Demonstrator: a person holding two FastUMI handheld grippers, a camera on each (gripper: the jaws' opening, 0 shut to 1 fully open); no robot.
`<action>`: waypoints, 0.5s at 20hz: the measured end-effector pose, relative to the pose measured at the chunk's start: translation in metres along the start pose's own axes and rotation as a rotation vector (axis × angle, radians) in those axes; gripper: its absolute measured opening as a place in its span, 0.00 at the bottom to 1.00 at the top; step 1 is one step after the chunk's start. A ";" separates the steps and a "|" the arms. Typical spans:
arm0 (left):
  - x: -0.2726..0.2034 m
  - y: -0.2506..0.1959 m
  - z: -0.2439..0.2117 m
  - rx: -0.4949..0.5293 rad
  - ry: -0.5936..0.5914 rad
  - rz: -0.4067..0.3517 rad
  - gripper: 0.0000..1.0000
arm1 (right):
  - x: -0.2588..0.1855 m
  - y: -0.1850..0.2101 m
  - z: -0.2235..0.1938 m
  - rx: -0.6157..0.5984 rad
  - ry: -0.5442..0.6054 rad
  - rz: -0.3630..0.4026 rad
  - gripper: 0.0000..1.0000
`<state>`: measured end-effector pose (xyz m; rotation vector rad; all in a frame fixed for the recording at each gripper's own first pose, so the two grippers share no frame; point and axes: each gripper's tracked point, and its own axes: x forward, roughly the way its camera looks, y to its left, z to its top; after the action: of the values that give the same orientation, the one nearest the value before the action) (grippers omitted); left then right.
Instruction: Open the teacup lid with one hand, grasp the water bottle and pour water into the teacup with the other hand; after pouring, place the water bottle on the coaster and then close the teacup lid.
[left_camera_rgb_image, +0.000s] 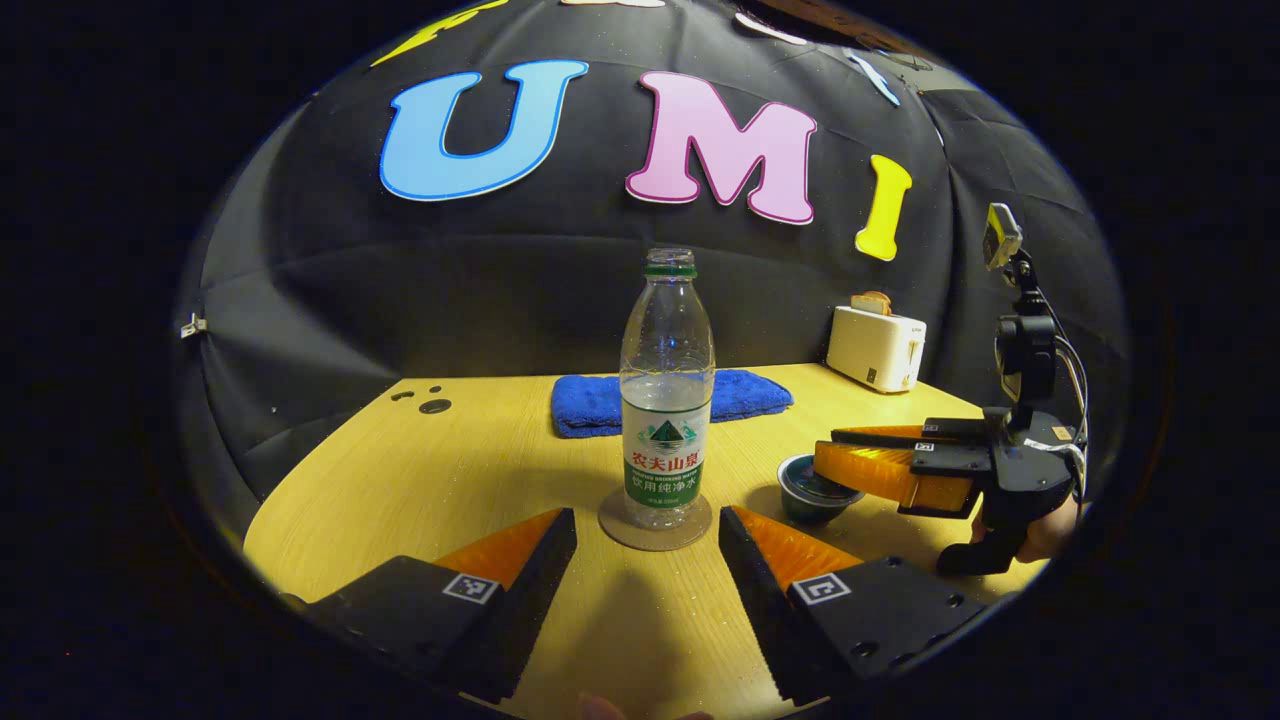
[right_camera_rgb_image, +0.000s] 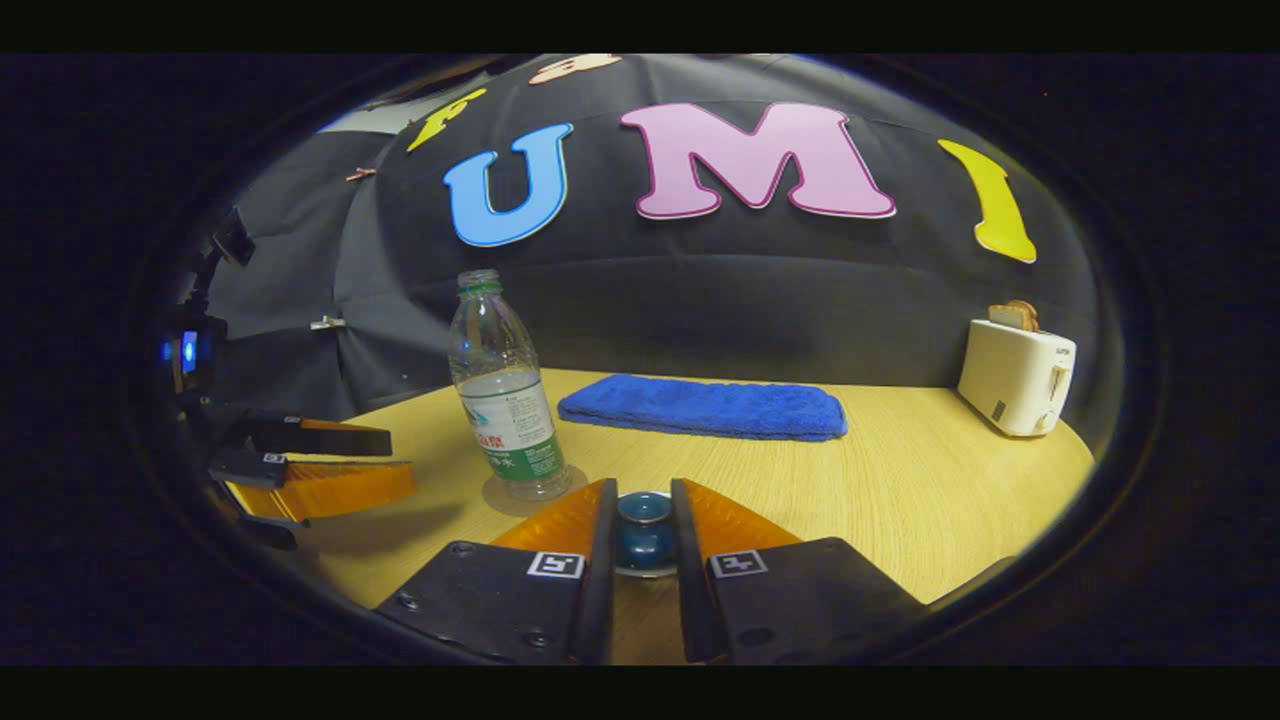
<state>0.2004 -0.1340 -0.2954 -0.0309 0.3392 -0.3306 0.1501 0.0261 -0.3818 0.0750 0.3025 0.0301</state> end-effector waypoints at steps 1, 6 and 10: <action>0.000 0.000 0.001 0.000 -0.003 -0.001 0.90 | 0.001 0.001 -0.001 -0.004 0.001 0.002 0.36; -0.001 0.001 0.004 0.002 -0.010 -0.002 0.90 | 0.002 0.001 -0.003 -0.007 0.000 -0.005 0.32; -0.007 0.005 0.012 0.007 -0.016 0.016 0.90 | -0.002 -0.001 0.008 0.011 -0.020 -0.010 0.43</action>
<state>0.1997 -0.1278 -0.2824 -0.0242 0.3226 -0.3155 0.1509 0.0248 -0.3733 0.0848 0.2833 0.0180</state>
